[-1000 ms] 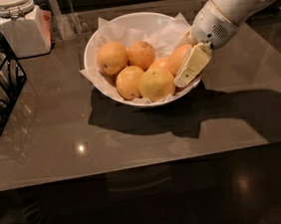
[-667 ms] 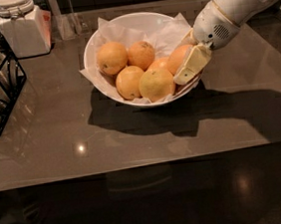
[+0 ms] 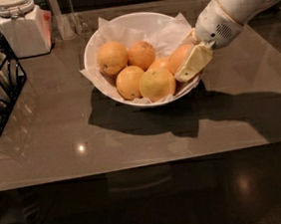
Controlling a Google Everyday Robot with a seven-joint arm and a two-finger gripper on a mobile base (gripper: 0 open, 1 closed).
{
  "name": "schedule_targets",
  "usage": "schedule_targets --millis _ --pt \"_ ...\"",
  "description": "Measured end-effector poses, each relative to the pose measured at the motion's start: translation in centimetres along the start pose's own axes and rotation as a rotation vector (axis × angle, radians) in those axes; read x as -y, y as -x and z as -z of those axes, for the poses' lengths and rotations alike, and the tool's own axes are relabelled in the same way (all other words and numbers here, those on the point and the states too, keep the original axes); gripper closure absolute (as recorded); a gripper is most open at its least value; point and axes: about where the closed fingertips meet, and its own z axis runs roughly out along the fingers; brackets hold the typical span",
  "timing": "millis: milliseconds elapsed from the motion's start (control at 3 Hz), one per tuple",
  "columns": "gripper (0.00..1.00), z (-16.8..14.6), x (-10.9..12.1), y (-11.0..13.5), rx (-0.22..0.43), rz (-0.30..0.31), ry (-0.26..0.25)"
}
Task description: Pick orange from white bowl
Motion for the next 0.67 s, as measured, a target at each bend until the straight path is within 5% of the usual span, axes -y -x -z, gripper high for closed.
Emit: schedule_targets --millis 667 --pt "1.0 4.5 -2.9 3.3 0.134 0.109 -0.089"
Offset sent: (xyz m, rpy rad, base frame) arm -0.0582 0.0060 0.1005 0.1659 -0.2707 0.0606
